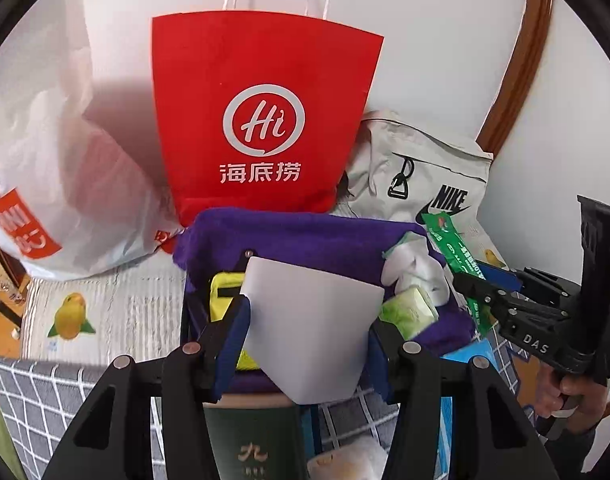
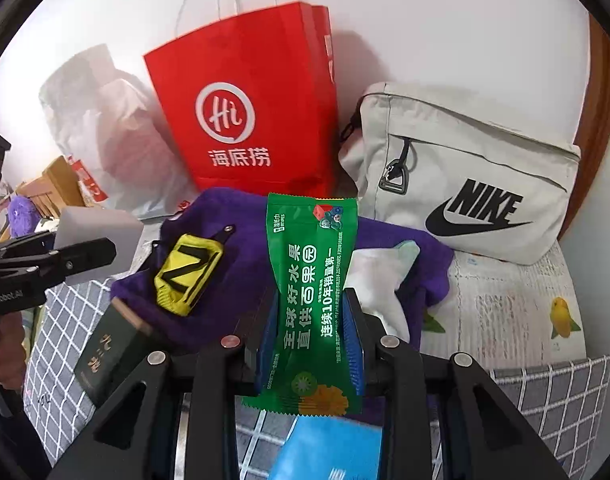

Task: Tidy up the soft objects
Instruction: 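Open the right gripper over the purple towel while the left gripper drops the sponge there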

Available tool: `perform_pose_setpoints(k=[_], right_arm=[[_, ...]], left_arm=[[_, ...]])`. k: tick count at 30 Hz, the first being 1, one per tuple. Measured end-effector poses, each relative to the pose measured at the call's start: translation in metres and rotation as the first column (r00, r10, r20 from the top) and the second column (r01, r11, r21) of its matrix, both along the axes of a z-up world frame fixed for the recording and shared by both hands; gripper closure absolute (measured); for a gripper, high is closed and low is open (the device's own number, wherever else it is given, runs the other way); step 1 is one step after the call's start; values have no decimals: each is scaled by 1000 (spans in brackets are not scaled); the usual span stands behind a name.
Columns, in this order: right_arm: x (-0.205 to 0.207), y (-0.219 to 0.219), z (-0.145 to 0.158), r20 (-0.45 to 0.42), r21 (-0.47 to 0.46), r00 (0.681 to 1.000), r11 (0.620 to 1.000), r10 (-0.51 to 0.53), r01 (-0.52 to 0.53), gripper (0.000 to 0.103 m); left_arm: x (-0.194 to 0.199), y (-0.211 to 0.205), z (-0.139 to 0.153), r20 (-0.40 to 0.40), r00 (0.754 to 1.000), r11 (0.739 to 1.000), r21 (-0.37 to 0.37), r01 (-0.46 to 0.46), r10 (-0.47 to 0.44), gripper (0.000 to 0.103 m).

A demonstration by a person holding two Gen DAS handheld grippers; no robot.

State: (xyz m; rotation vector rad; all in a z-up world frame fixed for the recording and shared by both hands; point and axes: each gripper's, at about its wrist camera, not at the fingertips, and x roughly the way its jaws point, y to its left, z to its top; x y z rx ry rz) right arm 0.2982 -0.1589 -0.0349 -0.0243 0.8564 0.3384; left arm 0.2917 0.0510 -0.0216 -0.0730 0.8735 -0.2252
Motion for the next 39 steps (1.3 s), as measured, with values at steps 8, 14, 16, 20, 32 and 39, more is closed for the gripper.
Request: perform_pose_setpoints(k=[8, 14, 16, 20, 32, 39], right_arm=[[39, 3, -14, -30, -27, 1000, 1000, -9, 8, 72], [59, 3, -29, -65, -33, 998, 999, -8, 6, 72], [65, 3, -34, -78, -33, 997, 999, -11, 8, 72], [73, 3, -45, -98, -33, 995, 999, -11, 8, 72], [82, 9, -71, -179, -89, 984, 995, 23, -39, 70], [82, 8, -76, -188, -94, 982, 995, 25, -44, 66]], left_arm=[[40, -6, -14, -48, 999, 1000, -13, 15, -16, 52], [66, -1, -28, -82, 997, 999, -41, -7, 4, 52], [72, 2, -31, -89, 996, 999, -41, -17, 13, 52], [80, 5, -38, -103, 995, 999, -44, -24, 19, 52], [93, 3, -59, -146, 989, 1000, -21, -22, 19, 52], [95, -4, -65, -156, 988, 1000, -8, -9, 7, 52]])
